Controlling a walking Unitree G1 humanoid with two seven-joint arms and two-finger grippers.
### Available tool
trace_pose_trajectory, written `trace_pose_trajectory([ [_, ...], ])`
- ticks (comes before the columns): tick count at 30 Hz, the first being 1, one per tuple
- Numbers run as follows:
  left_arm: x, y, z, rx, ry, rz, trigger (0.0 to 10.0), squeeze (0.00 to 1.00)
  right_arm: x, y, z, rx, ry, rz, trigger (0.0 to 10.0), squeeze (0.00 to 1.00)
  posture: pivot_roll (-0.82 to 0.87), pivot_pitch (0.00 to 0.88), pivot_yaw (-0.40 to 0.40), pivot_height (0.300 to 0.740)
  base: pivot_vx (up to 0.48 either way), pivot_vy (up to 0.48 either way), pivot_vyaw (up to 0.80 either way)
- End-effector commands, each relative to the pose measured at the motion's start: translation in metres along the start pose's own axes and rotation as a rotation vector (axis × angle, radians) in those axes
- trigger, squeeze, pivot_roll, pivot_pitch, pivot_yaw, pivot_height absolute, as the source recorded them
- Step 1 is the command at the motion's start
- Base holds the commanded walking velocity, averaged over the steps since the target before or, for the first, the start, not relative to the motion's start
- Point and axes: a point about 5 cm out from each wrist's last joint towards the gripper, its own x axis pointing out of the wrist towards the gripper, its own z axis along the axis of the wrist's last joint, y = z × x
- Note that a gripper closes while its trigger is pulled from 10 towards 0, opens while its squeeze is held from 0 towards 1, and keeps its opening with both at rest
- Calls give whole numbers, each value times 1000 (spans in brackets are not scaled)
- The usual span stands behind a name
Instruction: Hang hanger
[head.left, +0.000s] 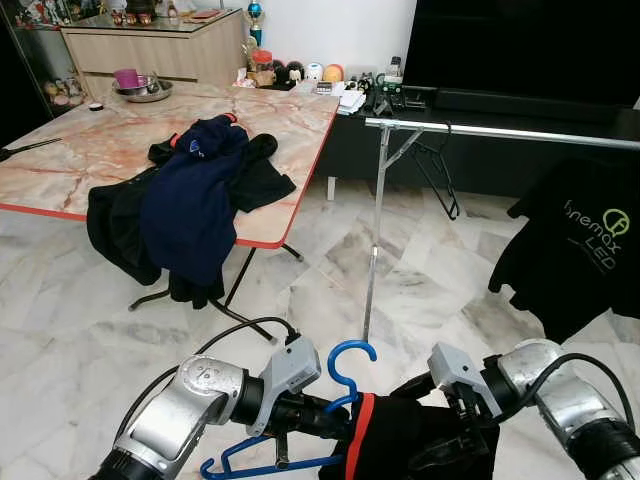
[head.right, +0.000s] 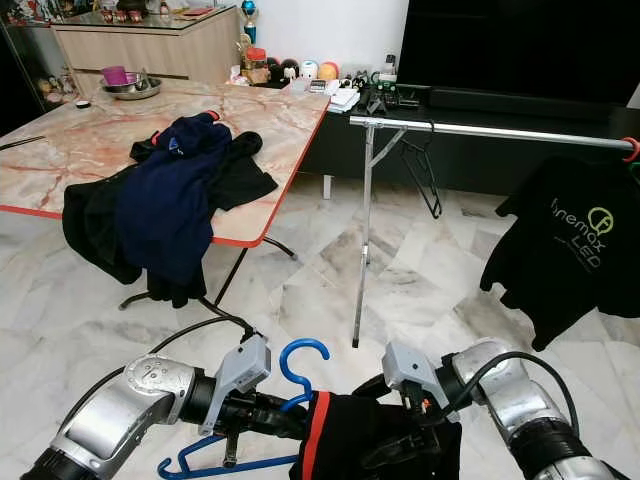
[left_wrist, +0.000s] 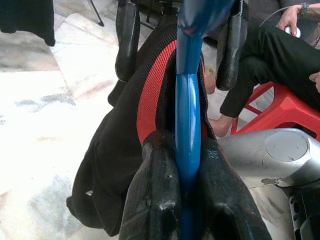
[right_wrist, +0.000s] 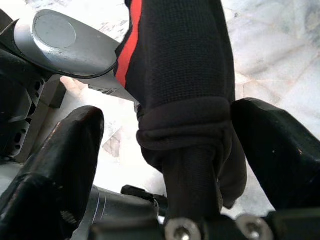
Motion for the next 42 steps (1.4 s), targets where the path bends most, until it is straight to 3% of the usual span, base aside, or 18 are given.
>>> trace_pose_trajectory([
  [1, 0, 0, 10, 45, -9, -18, 10000, 0, 1, -3, 1, -16, 17, -12, 8549, 0, 88, 36, -38, 740, 0, 0, 0],
  [3, 0, 0, 10, 45, -8, -17, 10000, 0, 3, -4, 0, -14, 16, -25, 1804, 0, 88, 36, -38, 740, 0, 0, 0],
  [4, 0, 0, 10, 46, -7, -17, 10000, 0, 3, -5, 0, -13, 16, -26, 1804, 0, 88, 36, -38, 740, 0, 0, 0],
  [5, 0, 0, 10, 45, -7, -16, 10000, 0, 3, -5, 0, -12, 14, -26, 0, 0, 90, 35, -37, 740, 0, 0, 0],
  [42, -4, 8, 12, 96, 22, 21, 10000, 0, 17, -5, -7, 10, 1, -19, 0, 0, 105, 0, -22, 740, 0, 0, 0],
])
